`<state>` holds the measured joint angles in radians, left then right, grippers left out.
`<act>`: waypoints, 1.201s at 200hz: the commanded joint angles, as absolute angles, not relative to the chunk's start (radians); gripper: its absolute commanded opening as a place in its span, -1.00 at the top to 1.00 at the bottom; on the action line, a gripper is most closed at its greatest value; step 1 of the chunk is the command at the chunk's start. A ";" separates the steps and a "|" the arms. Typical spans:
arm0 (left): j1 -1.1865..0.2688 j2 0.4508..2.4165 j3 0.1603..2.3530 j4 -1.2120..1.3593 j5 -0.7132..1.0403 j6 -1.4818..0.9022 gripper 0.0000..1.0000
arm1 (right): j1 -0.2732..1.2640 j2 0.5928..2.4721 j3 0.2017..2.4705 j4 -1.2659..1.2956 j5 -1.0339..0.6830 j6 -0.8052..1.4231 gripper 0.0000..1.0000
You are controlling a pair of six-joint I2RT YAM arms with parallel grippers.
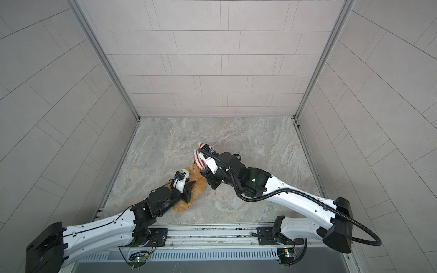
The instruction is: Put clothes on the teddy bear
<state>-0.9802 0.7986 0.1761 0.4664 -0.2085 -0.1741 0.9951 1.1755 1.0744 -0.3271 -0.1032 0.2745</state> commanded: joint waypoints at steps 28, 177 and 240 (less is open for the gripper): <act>-0.985 0.777 0.164 0.524 -0.227 -0.150 1.00 | 0.918 1.055 1.139 -0.426 -0.066 0.336 0.47; -0.985 0.773 0.164 0.530 -0.203 -0.137 1.00 | 0.693 1.279 1.212 -0.449 -0.381 0.347 0.57; -0.985 0.795 0.170 0.536 -0.196 -0.129 1.00 | 0.713 1.343 1.203 -0.377 -0.472 0.385 0.27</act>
<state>-0.9802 0.7952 0.1696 0.4747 -0.2028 -0.1551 0.6991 1.3304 1.2022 -0.4107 -0.4221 0.3695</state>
